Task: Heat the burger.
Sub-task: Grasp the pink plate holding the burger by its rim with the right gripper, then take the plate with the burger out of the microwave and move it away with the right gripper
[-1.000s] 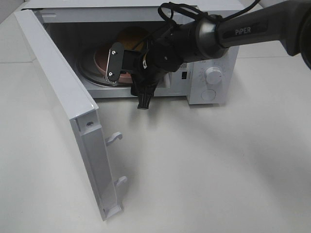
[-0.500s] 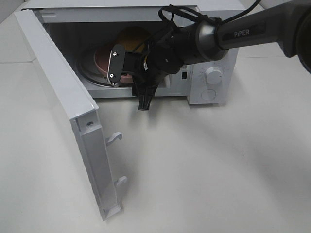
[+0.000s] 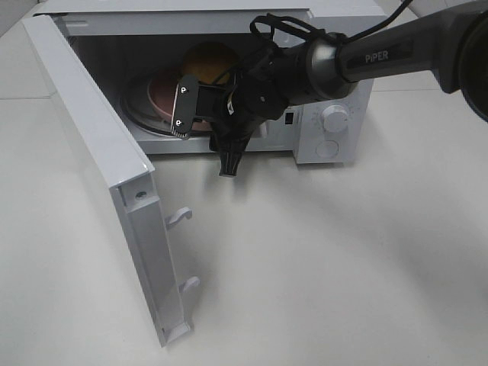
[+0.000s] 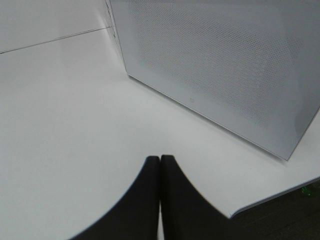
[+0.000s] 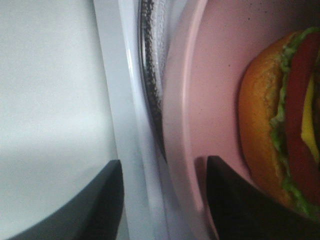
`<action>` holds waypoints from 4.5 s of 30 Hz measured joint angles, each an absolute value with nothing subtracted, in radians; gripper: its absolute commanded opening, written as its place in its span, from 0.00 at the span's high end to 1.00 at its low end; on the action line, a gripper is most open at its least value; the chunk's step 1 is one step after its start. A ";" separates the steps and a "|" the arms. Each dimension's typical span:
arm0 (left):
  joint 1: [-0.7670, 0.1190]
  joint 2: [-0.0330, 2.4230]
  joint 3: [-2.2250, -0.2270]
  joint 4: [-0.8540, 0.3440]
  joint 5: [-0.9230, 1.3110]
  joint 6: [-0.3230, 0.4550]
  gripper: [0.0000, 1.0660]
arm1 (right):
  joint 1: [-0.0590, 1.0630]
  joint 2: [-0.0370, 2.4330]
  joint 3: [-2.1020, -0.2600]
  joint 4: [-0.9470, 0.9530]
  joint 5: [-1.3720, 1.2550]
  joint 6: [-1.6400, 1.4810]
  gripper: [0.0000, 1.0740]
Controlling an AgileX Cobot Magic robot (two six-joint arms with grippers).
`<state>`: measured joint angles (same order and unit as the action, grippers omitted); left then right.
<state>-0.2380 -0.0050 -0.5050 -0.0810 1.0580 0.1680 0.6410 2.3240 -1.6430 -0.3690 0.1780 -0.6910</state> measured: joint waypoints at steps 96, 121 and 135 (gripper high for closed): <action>-0.238 -0.005 -0.505 -0.081 1.058 0.168 1.00 | 0.666 1.653 -0.870 -0.185 0.309 -1.465 1.00; -0.238 -0.005 -0.505 -0.081 1.058 0.168 1.00 | 0.666 1.449 -0.624 -0.362 0.367 -1.113 1.00; -0.238 -0.005 -0.505 -0.081 1.058 0.168 1.00 | 0.666 1.362 -0.495 -0.635 0.506 -0.547 1.00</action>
<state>-0.2380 -0.0050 -0.5050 -0.0810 1.0580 0.1680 0.6660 1.3620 -0.4950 -0.6350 0.5060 -0.5470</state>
